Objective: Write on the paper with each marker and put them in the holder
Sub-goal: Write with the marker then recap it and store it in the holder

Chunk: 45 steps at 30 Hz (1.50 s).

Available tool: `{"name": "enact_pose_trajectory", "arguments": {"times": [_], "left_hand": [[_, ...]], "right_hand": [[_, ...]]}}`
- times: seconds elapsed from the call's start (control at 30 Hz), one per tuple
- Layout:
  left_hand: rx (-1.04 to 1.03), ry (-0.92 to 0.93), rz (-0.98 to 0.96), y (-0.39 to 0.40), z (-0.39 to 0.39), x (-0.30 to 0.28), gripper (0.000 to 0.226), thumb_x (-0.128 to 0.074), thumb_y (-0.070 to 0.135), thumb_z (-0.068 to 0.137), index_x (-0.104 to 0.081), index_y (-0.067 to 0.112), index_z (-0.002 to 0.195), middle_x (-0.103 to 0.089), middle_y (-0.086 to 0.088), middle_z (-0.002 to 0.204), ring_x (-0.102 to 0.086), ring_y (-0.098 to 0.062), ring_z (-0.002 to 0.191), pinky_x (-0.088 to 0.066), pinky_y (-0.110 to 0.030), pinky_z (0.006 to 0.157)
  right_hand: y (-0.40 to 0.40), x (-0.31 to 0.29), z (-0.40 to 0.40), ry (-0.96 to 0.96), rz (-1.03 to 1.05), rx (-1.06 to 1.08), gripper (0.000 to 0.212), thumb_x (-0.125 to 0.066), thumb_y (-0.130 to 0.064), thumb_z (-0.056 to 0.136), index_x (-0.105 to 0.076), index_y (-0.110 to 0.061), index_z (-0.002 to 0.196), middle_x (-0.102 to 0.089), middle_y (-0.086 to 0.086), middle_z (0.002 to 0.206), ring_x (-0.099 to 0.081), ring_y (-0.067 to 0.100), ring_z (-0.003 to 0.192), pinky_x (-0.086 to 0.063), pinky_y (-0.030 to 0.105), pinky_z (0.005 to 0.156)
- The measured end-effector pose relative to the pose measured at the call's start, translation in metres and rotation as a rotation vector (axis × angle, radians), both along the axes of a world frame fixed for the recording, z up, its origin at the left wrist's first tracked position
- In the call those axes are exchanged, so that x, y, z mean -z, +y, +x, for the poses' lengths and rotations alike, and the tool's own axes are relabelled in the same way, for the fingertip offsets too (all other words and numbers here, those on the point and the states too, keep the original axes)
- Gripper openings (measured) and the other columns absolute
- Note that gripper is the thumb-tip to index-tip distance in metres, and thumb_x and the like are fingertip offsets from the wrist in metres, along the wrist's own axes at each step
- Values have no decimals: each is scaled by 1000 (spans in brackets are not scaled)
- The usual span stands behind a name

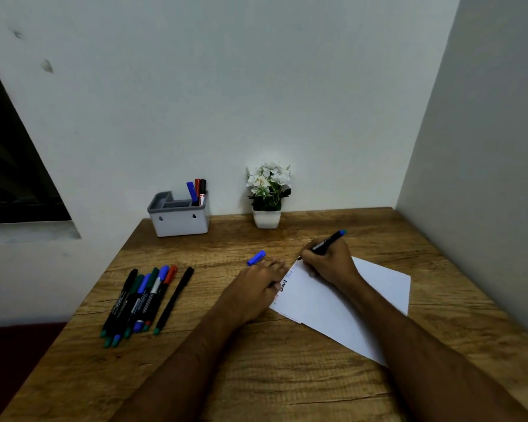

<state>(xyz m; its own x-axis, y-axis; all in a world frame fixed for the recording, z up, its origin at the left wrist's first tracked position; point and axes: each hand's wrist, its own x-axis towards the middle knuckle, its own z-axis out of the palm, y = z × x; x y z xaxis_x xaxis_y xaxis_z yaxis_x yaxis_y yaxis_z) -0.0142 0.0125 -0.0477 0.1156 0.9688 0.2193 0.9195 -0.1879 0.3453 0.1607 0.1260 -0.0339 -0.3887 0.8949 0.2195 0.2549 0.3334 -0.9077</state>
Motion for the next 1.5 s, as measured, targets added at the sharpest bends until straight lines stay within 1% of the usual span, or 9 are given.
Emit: {"name": "enact_pose_trajectory", "arguments": {"times": [0.13,0.23,0.37,0.5,0.63,0.83,1.17,1.3,1.5], "left_hand": [[-2,-62,42,0,-2,1,48,-51,18,97,-50,20,144,-43,5,153,-31,-6,144,-25,-30,120],[-3,-134,78,-3,-1,-6,41,-54,14,94,-60,15,135,-57,5,141,-45,-4,133,-29,-16,110],[-44,-221,105,-7,-1,-17,35,-54,16,95,-66,15,128,-65,7,130,-57,-5,120,-40,-22,105],[-176,-163,122,4,-8,-25,39,-56,17,93,-63,18,131,-62,5,134,-55,-10,126,-40,-23,104],[-335,-69,89,20,-15,-27,27,-54,11,86,-69,15,108,-71,-5,104,-65,-21,99,-57,-39,85],[-394,96,11,29,-8,-28,15,-52,6,89,-61,14,80,-64,-9,87,-63,-26,85,-51,-35,67],[-508,83,102,29,-9,-29,16,-59,0,85,-62,15,80,-59,-1,83,-60,-21,84,-48,-29,61],[-658,-240,307,25,-21,-38,7,-75,11,77,-71,16,80,-65,6,76,-62,-9,70,-55,-26,59],[-893,-1476,216,13,-40,-63,9,-74,-3,79,-69,4,84,-75,-9,82,-75,-19,76,-61,-35,75]], "right_hand": [[1,-5,0,73,-28,103,12,-68,-2,84,-75,-3,75,-70,3,62,-60,4,52,-46,19,52],[-1,-10,-1,101,-50,60,13,-65,0,85,-73,2,75,-64,8,58,-57,12,52,-45,28,54],[-3,-20,-2,141,-47,-1,15,-67,-3,90,-73,7,79,-69,24,68,-62,16,55,-51,30,55],[-5,-30,-7,207,-101,20,18,-67,-9,95,-76,2,83,-74,26,80,-67,22,61,-57,30,59],[-9,-35,-10,263,-82,-6,11,-65,-2,94,-74,1,92,-74,23,81,-69,20,66,-58,30,59],[-6,-35,-13,270,-12,-18,5,-67,1,92,-71,0,91,-74,21,82,-70,19,66,-59,31,59],[-8,-24,-16,242,37,-62,9,-72,1,89,-76,-6,85,-71,14,68,-65,21,56,-55,32,52],[-12,-24,-23,253,81,-93,10,-76,-2,88,-81,-11,87,-75,2,72,-69,17,63,-57,33,58],[-34,-34,-41,272,116,-195,17,-66,1,94,-80,-4,102,-79,10,83,-76,28,77,-63,31,70]]}}
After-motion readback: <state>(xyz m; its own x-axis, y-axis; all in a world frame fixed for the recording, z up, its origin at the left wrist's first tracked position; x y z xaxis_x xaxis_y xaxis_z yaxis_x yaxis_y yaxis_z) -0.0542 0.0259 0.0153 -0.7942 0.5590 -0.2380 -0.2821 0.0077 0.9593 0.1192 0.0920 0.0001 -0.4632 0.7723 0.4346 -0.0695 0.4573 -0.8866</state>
